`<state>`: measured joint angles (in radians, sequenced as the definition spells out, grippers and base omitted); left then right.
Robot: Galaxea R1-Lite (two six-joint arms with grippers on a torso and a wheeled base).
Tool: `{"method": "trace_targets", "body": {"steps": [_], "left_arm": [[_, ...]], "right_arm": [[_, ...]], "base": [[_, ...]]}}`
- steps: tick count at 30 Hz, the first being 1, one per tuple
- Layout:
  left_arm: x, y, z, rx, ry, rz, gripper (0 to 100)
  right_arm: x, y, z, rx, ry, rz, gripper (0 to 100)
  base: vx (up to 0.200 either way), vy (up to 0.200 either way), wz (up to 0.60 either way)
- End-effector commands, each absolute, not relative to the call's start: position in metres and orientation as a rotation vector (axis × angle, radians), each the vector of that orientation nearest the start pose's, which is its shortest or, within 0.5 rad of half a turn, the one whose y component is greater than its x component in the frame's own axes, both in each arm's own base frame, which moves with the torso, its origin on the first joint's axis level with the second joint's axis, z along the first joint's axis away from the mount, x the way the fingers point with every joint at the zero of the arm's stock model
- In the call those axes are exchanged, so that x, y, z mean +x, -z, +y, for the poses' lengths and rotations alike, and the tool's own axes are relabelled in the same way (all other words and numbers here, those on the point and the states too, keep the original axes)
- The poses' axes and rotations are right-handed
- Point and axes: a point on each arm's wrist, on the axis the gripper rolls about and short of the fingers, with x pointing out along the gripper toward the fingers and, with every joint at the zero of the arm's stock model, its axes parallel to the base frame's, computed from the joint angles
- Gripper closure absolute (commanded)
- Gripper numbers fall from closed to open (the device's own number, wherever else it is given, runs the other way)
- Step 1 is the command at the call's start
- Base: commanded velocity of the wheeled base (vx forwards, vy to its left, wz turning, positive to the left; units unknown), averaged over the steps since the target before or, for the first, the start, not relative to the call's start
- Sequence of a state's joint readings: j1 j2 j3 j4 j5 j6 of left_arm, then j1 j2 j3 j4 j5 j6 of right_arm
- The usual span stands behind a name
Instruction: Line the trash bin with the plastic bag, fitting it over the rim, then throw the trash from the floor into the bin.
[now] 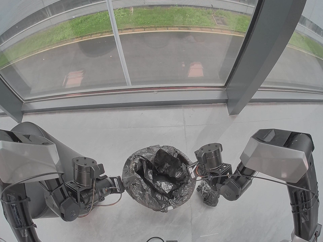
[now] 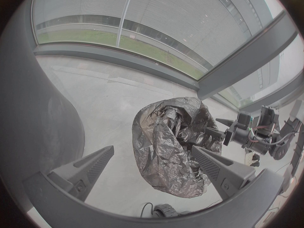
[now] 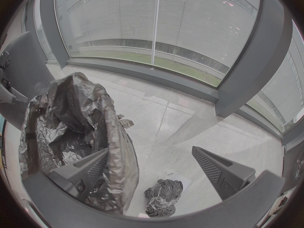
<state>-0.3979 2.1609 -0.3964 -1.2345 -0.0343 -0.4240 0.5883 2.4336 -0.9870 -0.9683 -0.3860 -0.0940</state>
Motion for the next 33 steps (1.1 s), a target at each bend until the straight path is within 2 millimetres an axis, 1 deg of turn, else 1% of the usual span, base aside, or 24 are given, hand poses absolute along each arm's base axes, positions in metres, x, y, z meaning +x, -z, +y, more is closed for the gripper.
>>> {"method": "trace_targets", "body": {"steps": [1, 9, 12, 14, 16, 19, 22, 26, 30, 33], "left_arm": [[0.271, -0.004, -0.121, -0.275, 0.318, 0.623, 0], [0.268, -0.006, -0.126, -0.265, 0.339, 0.621, 0], [0.266, -0.006, -0.129, -0.262, 0.348, 0.622, 0], [0.264, -0.006, -0.132, -0.252, 0.363, 0.628, 0], [0.263, -0.003, -0.135, -0.233, 0.371, 0.634, 0], [0.264, 0.005, -0.137, -0.210, 0.377, 0.652, 0], [0.266, 0.011, -0.139, -0.186, 0.358, 0.655, 0], [0.263, 0.016, -0.140, -0.127, 0.349, 0.664, 0], [0.261, 0.023, -0.143, -0.092, 0.355, 0.682, 0], [0.261, 0.026, -0.143, -0.051, 0.334, 0.682, 0]], "right_arm": [[0.354, 0.032, 0.224, -0.328, -0.217, 0.437, 0], [0.357, 0.029, 0.223, -0.317, -0.211, 0.426, 0], [0.352, 0.019, 0.224, -0.293, -0.216, 0.404, 0], [0.341, 0.000, 0.227, -0.262, -0.231, 0.378, 0], [0.330, -0.014, 0.231, -0.231, -0.250, 0.362, 0], [0.320, -0.033, 0.231, -0.174, -0.258, 0.335, 0], [0.315, -0.050, 0.228, -0.113, -0.261, 0.311, 0], [0.313, -0.066, 0.226, -0.049, -0.262, 0.250, 0], [0.314, -0.074, 0.225, -0.013, -0.261, 0.190, 0], [0.313, -0.075, 0.224, -0.007, -0.260, 0.178, 0]], "base": [[0.000, 0.000, 0.00], [0.000, 0.000, 0.00], [0.000, 0.000, 0.00], [0.000, 0.000, 0.00], [0.000, 0.000, 0.00], [0.000, 0.000, 0.00], [0.000, 0.000, 0.00], [0.000, 0.000, 0.00], [0.000, 0.000, 0.00], [0.000, 0.000, 0.00]]}}
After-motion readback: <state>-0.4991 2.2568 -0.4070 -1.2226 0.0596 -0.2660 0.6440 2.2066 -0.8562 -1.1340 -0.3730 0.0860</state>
